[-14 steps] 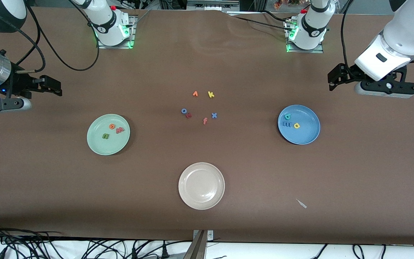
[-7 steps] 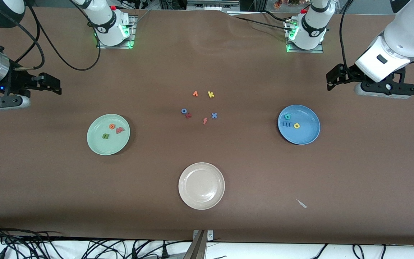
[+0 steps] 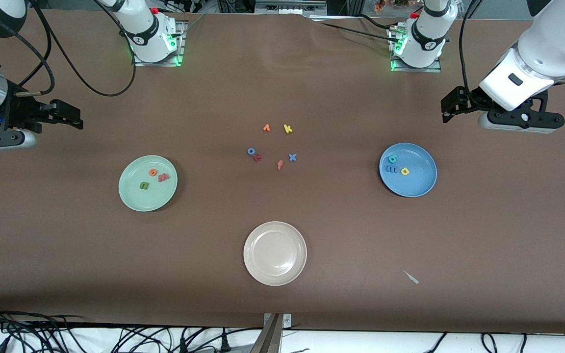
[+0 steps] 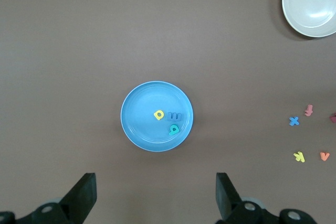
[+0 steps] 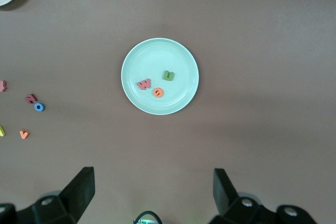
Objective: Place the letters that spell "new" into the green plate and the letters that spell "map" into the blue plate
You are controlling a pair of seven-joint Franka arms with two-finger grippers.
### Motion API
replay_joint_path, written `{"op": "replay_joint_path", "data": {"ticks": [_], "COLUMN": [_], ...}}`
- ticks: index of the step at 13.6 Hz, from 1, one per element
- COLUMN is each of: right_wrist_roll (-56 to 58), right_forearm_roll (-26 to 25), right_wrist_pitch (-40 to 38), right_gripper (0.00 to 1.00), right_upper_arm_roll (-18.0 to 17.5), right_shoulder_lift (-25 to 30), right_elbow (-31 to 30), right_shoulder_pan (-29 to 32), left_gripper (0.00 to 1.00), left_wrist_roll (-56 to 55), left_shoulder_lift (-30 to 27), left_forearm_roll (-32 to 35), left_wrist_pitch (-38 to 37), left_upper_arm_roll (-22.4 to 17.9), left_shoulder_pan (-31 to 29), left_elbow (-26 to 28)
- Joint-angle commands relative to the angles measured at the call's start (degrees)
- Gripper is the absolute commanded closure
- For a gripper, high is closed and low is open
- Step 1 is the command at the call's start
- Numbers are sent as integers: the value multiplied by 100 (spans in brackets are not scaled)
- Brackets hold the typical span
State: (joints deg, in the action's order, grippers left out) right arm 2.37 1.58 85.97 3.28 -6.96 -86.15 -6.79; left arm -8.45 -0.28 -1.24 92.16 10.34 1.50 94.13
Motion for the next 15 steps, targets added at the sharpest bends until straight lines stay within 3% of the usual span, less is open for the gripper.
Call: {"op": "replay_joint_path", "data": {"ticks": [1,4,15], "right_wrist_roll": [27,35,27], "right_forearm_roll": [10,-394,-351], "right_wrist_pitch": [-28,148,139], "right_gripper": [0,0,0], "right_upper_arm_roll": [-20,-20,-29], "right_shoulder_lift": [-51,-78,-78], "right_elbow": [133,124,124], "right_shoulder_pan": [46,28,19], "left_gripper": [0,0,0], "left_wrist_roll": [-34,-43,28], "left_shoulder_lift": [-25,2,2], "left_forearm_roll": [-140,-122,-105], "left_wrist_pitch": [12,12,-111], "left_upper_arm_roll": [-32,-41,-76], "left_shoulder_pan": [-9,-9,-35], "left_elbow": [-43,-87,-96]}}
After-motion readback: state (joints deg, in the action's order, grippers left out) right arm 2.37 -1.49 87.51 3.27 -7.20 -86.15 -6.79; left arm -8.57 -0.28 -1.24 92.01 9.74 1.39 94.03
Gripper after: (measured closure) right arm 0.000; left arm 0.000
